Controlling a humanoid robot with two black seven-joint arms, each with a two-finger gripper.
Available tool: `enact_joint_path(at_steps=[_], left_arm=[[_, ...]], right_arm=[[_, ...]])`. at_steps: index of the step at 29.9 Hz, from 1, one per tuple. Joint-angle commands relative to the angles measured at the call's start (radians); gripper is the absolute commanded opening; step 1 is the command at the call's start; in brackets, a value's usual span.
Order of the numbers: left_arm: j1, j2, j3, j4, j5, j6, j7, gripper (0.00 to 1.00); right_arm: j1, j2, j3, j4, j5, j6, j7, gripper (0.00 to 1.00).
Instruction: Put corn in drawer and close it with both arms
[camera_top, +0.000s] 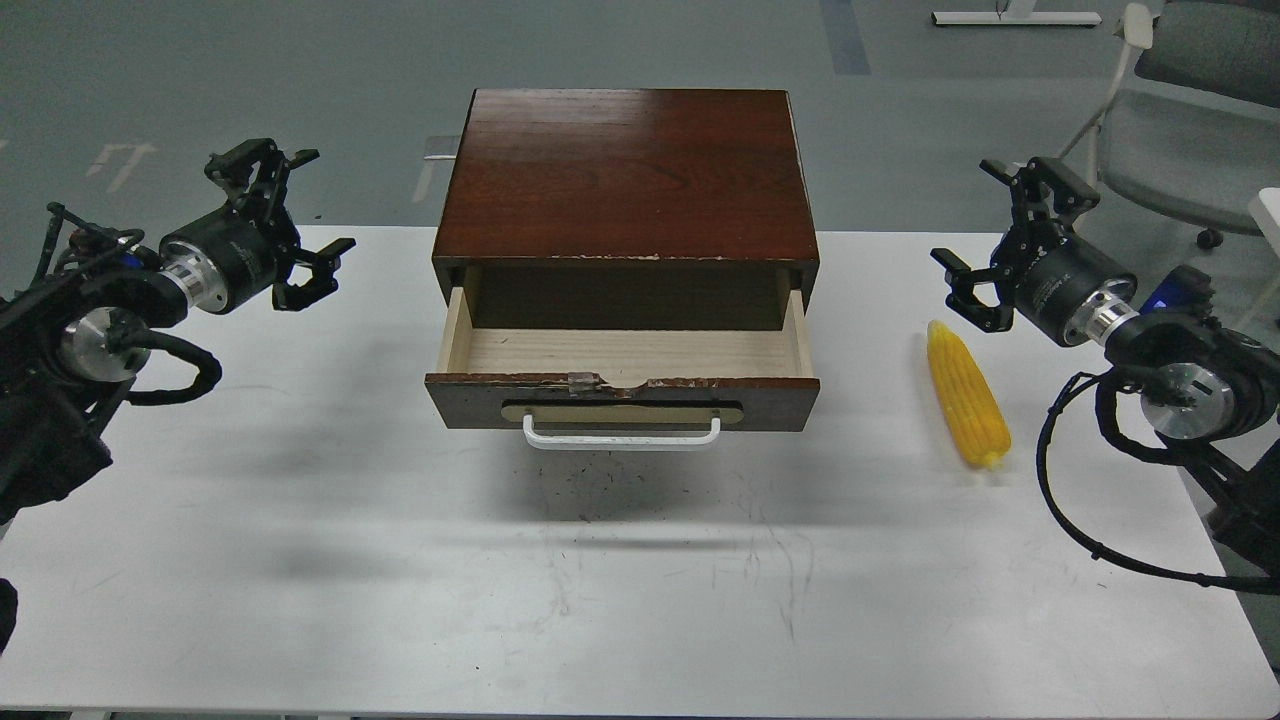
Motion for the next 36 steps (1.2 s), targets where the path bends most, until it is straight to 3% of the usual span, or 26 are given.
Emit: enact_joint_path(at_steps=[1, 11, 16, 36], left_arm=[[0.002, 0.007, -0.003, 0.0, -0.006, 0.0, -0.007, 0.98], [0.005, 0.007, -0.026, 0.009, -0.021, 0.0, -0.026, 0.98], [0.031, 0.01, -0.024, 0.006, -0.021, 0.0, -0.057, 0.98], [0.057, 0.013, -0.012, 0.003, -0.02, 0.0, -0.044, 0.98]], right_arm=[[0.02, 0.001, -0.011, 0.0, -0.004, 0.0, 0.0, 1.0], [0.02, 0.001, -0.021, 0.0, -0.004, 0.0, 0.003, 1.0], [0.018, 0.0, -0.021, 0.002, -0.004, 0.0, 0.006, 1.0], [0.021, 0.001, -0.021, 0.006, -0.004, -0.011, 0.005, 1.0]])
